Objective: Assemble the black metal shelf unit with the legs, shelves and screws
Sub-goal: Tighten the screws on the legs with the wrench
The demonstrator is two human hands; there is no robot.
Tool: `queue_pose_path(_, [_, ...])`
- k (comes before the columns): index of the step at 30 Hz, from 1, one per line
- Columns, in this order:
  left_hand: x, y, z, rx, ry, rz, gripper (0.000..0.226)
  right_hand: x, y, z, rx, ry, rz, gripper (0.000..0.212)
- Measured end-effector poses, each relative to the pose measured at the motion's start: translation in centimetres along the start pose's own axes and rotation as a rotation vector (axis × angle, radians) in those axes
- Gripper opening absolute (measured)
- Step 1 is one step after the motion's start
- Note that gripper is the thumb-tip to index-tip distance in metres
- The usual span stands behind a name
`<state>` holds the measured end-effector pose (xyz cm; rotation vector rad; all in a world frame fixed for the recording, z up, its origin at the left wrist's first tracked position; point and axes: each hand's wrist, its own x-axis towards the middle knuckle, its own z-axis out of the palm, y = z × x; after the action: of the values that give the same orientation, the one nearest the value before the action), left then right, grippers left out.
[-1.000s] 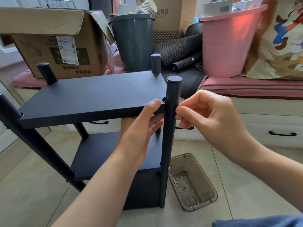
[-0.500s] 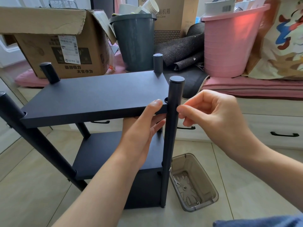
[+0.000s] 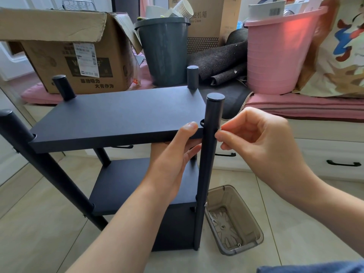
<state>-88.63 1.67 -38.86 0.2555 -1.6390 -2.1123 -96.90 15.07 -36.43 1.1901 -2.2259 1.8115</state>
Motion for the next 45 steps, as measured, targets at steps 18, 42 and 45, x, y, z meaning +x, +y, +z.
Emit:
queue_pose_path(18, [0.14, -0.28, 0.09, 0.015, 0.026, 0.006, 0.031, 0.11, -0.1, -0.1, 0.139, -0.028, 0.107, 0.009])
queue_pose_path(42, [0.17, 0.15, 0.58, 0.009, 0.133, 0.056, 0.034, 0.33, 0.36, -0.15, 0.041, -0.029, 0.042, 0.005])
queue_pose_path(45, [0.1, 0.31, 0.76, 0.025, 0.126, 0.05, 0.044, 0.29, 0.49, -0.12, 0.03, -0.032, 0.054, 0.005])
